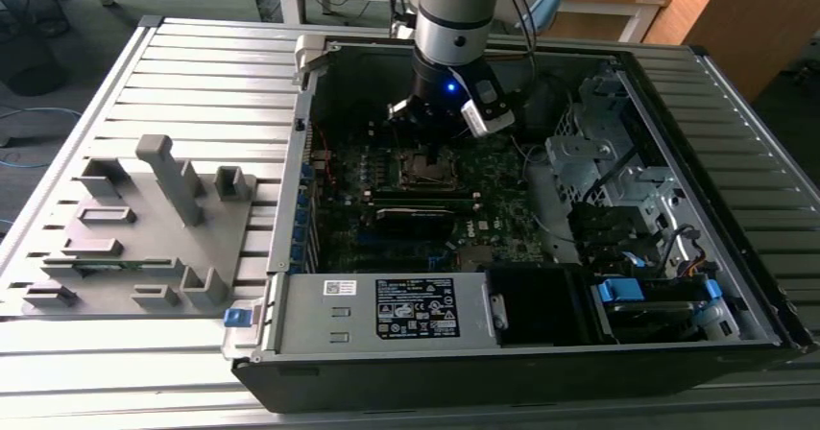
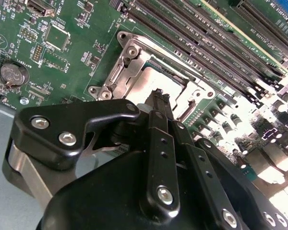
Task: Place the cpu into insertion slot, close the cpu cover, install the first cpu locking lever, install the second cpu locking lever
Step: 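Close the cpu cover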
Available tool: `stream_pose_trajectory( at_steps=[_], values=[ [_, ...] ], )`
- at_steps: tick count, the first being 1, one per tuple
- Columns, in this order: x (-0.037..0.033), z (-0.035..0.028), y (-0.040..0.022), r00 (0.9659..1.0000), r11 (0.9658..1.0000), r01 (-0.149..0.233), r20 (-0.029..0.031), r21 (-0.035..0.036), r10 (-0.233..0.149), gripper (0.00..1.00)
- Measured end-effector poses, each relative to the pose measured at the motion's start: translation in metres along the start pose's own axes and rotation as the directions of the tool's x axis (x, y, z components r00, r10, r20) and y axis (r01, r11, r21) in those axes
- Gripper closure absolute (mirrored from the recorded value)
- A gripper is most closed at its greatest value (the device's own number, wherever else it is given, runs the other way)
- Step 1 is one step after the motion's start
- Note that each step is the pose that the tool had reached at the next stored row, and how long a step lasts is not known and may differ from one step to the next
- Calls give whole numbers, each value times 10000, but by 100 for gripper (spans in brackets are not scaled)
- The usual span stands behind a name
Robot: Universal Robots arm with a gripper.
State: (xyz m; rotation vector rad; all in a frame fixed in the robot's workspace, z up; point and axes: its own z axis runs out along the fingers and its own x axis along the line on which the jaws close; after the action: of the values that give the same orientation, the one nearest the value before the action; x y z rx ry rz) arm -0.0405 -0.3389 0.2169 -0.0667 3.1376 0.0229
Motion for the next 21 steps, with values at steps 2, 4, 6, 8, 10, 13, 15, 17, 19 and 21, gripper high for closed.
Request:
stream_pose_trajectory(
  at_steps=[2, 4, 6, 8, 10, 13, 15, 17, 19, 21],
  values=[
    [0, 1, 0, 10000, 10000, 0, 0, -1, 0, 89],
    [3, 1, 0, 10000, 10000, -3, 1, -1, 3, 89],
    [23, 5, 1, 10000, 10000, -3, 3, -4, 3, 89],
    [51, 8, 3, 10000, 10000, -2, 2, -2, 2, 89],
    [62, 10, 3, 10000, 10000, -2, 1, 2, 2, 89],
    [65, 10, 3, 10000, 10000, -1, 0, 5, 1, 89],
    [65, 10, 3, 10000, 10000, -1, 1, 5, 1, 89],
    [64, 15, 3, 9999, 10000, -3, -156, -5, 3, 89],
    [65, 14, 3, 9997, 10000, -6, -250, -7, 6, 89],
    [64, 14, 3, 9997, 10000, -5, -251, -6, 5, 89]
  ],
)
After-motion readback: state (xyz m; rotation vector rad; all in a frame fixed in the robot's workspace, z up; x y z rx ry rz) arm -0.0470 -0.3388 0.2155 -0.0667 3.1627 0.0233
